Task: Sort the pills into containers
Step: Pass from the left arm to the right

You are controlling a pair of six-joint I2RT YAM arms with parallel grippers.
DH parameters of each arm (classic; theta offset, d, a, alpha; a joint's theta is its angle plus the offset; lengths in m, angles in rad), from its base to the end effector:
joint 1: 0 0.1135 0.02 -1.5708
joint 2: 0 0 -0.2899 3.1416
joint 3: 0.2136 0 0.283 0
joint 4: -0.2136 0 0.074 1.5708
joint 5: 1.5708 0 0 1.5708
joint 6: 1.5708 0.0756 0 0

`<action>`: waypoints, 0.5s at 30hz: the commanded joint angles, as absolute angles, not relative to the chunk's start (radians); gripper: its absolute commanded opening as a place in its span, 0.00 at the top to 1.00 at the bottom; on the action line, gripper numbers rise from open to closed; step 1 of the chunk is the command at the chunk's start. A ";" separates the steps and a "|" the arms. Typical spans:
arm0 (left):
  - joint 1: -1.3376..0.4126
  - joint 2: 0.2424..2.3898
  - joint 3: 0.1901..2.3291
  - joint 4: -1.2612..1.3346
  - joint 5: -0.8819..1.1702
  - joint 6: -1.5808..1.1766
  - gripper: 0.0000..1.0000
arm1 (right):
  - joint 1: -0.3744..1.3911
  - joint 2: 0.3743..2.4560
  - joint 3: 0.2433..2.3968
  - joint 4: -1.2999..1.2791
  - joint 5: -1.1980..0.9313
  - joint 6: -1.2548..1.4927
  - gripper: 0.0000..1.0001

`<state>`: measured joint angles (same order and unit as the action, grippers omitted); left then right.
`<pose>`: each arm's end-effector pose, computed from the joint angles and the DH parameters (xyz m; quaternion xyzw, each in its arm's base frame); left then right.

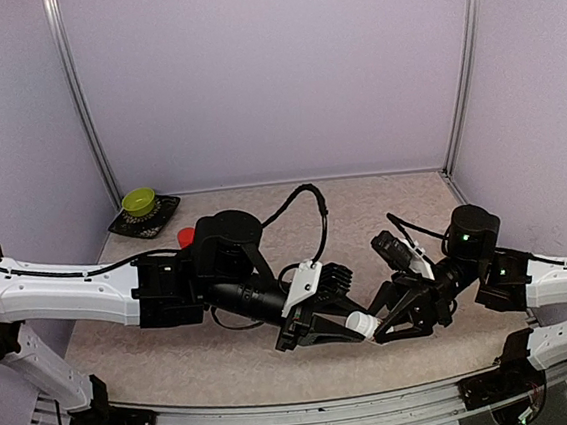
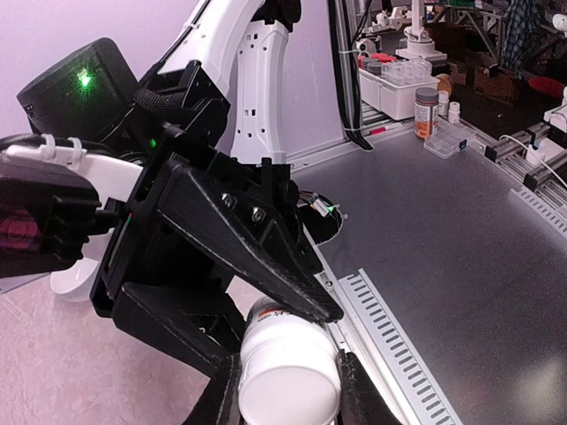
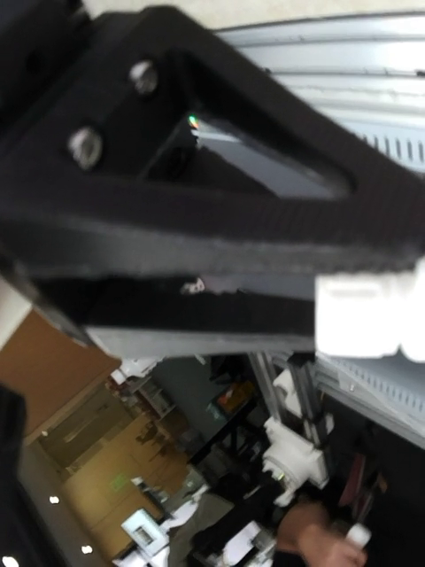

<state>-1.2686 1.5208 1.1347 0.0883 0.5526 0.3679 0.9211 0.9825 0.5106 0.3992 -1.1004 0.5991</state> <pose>0.0861 -0.4095 0.3139 0.6756 0.4104 -0.4464 0.4193 0.0920 0.2324 0.2745 -0.4515 0.5591 0.6774 0.1569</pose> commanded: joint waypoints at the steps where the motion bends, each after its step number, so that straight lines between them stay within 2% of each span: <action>1: -1.264 1.519 1.142 0.113 0.540 0.370 0.92 | 0.933 0.989 0.526 0.439 -1.104 0.603 0.77; 3: -1.263 1.518 1.140 0.114 0.535 0.365 0.87 | 0.934 0.986 0.525 0.433 -1.100 0.595 0.83; 5: -1.263 1.516 1.136 0.120 0.524 0.353 0.72 | 0.933 0.976 0.533 0.401 -1.084 0.569 0.87; 6: -1.263 1.514 1.131 0.125 0.514 0.339 0.70 | 0.933 0.969 0.539 0.375 -1.071 0.549 0.88; 9: -1.262 1.511 1.108 0.164 0.443 0.261 0.69 | 0.934 0.941 0.574 0.232 -0.983 0.438 0.94; 15: -1.259 1.526 1.075 0.190 0.338 0.068 0.70 | 0.933 0.887 0.616 0.011 -0.684 0.287 0.95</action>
